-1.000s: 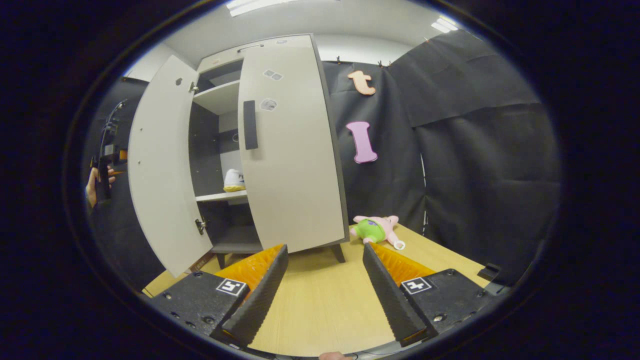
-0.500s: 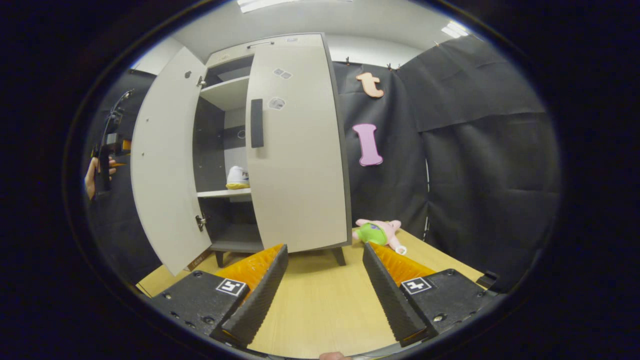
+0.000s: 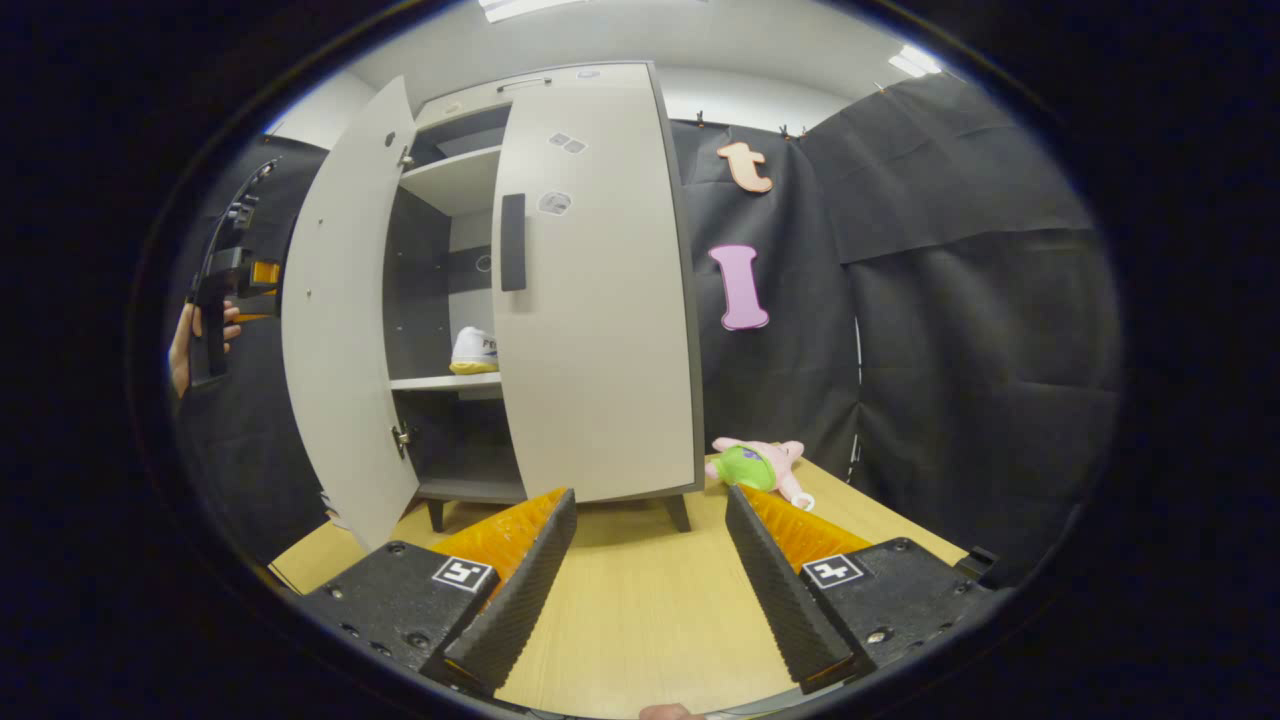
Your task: Grab one shoe with the right hand and put it into the shoe cabinet, grab the other shoe with the left hand and put it into the shoe cabinet; then close the right door with the right hand and the left door with the left hand.
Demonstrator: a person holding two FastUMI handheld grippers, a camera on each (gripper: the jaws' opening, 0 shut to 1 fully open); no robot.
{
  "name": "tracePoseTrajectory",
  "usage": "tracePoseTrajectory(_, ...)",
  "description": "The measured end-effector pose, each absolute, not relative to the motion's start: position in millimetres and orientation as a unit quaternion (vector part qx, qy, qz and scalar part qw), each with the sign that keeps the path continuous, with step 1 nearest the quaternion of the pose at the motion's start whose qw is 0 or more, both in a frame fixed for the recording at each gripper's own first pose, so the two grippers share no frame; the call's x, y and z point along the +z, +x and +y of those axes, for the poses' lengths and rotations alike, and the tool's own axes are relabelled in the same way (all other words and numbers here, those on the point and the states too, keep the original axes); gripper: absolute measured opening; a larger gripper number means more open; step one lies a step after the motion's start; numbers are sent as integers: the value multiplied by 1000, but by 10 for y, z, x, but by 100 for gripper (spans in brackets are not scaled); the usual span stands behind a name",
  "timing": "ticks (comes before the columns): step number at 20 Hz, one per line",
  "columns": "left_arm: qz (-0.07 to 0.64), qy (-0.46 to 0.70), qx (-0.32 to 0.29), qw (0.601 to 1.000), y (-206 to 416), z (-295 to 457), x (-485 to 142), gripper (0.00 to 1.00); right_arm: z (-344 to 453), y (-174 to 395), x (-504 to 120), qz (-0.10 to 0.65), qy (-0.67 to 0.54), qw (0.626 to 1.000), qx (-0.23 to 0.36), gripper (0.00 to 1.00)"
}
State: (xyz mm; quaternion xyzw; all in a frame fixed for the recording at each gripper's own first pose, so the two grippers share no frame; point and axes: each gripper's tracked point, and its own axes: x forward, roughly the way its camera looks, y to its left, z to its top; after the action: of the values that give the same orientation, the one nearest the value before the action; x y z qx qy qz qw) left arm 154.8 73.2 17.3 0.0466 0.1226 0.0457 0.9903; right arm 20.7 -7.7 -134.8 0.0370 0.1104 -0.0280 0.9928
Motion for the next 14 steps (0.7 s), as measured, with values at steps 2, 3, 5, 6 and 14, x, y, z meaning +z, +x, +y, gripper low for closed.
tracePoseTrajectory(2,127,47,31,990,1573,561,100,84,-138,207,-1359,114,40,992,-36,98)
tracePoseTrajectory(3,128,46,23,990,1589,479,64,84,-152,229,-1350,114,41,992,-39,93)
tracePoseTrajectory(5,124,45,4,991,1685,253,5,84,-209,240,-1343,112,43,992,-47,93)
tracePoseTrajectory(6,125,44,-6,991,1732,144,-19,84,-236,246,-1345,113,42,991,-50,94)
tracePoseTrajectory(14,147,55,-35,987,1932,-320,-415,84,-510,233,-1382,118,44,989,-80,98)
